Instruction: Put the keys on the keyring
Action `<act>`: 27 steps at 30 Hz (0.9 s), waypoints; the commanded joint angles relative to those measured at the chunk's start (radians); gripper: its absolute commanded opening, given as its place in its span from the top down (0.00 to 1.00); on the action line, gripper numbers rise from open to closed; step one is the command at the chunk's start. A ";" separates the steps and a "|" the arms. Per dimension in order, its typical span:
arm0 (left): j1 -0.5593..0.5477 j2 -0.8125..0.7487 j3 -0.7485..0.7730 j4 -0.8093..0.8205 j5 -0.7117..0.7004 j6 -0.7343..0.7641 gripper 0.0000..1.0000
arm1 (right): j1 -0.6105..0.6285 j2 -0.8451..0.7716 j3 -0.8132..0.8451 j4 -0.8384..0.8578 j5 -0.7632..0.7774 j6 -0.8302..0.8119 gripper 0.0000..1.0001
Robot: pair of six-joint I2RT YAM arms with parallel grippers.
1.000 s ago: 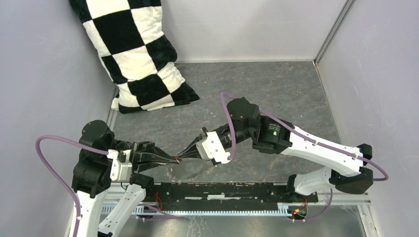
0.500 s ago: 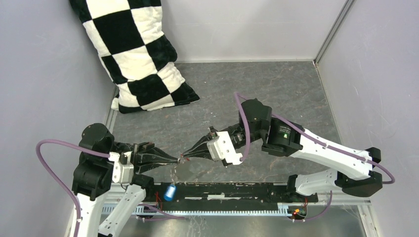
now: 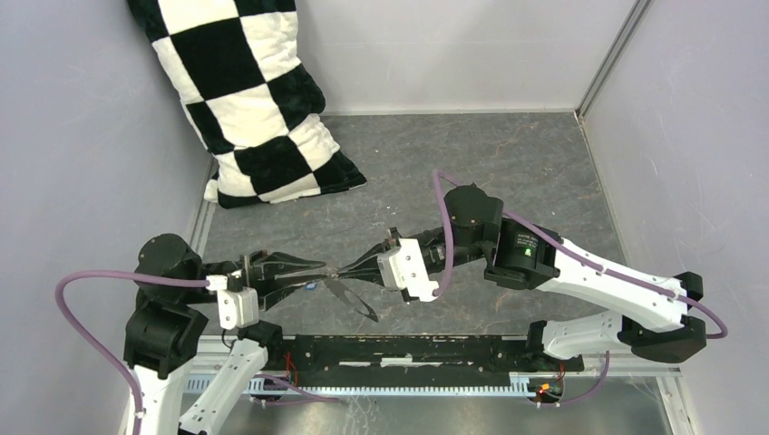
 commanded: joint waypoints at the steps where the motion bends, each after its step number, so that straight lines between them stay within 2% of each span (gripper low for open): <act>1: 0.000 0.037 0.107 -0.099 -0.118 0.043 0.67 | 0.001 -0.041 0.006 0.032 0.045 -0.016 1.00; 4: 0.000 0.078 0.172 -0.204 -0.149 0.082 0.56 | 0.002 -0.051 0.002 0.028 0.052 -0.023 1.00; 9: 0.000 0.105 0.207 -0.334 -0.121 0.132 0.50 | 0.000 -0.059 -0.001 0.028 0.051 -0.024 1.00; 12: 0.000 0.114 0.183 -0.314 -0.081 0.107 0.52 | 0.001 -0.058 0.000 0.030 0.048 -0.022 1.00; 15: 0.000 0.124 0.147 -0.209 -0.041 -0.019 0.54 | 0.001 -0.057 0.002 0.033 0.042 -0.015 1.00; 20: 0.000 0.129 0.092 -0.110 0.028 -0.135 0.56 | 0.001 -0.056 -0.002 0.045 0.033 -0.006 0.99; 27: 0.000 0.147 0.073 -0.089 0.077 -0.160 0.63 | 0.000 -0.040 0.004 0.054 0.014 -0.005 1.00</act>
